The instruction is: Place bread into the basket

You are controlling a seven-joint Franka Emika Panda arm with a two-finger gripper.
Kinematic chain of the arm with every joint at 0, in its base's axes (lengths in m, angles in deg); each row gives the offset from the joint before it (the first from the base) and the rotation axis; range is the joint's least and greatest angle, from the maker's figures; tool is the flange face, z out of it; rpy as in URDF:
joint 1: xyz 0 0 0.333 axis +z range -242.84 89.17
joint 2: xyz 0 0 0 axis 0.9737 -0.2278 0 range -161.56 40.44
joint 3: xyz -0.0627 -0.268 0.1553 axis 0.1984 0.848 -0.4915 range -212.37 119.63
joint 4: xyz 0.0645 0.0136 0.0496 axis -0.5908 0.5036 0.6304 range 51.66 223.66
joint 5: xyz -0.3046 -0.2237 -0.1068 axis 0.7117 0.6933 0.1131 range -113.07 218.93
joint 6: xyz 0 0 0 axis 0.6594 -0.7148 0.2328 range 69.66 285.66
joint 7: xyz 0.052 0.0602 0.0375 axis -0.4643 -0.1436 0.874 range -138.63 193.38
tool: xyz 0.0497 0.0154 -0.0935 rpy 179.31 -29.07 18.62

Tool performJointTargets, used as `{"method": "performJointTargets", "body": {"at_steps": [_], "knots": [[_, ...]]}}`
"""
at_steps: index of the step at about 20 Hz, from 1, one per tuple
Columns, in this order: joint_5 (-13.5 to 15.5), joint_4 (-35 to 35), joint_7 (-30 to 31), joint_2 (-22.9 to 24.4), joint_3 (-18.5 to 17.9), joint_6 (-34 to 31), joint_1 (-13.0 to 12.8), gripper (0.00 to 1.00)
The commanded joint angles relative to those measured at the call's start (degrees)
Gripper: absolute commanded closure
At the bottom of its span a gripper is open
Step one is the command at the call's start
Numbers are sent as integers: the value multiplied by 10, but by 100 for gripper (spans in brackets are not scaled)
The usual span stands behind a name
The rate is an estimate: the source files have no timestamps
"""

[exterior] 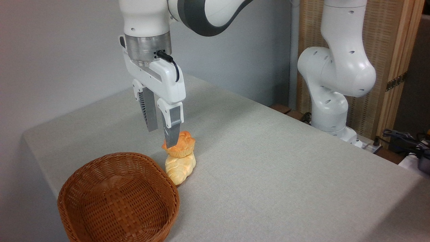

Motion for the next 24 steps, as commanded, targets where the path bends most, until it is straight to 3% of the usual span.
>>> {"method": "performJointTargets", "body": {"at_steps": [1, 21, 24], "knots": [[9, -4, 5, 8, -5, -22, -2, 0], [8, -4, 5, 10, -3, -23, -2, 0], [8, -4, 3, 10, -3, -49, -2, 0]]}}
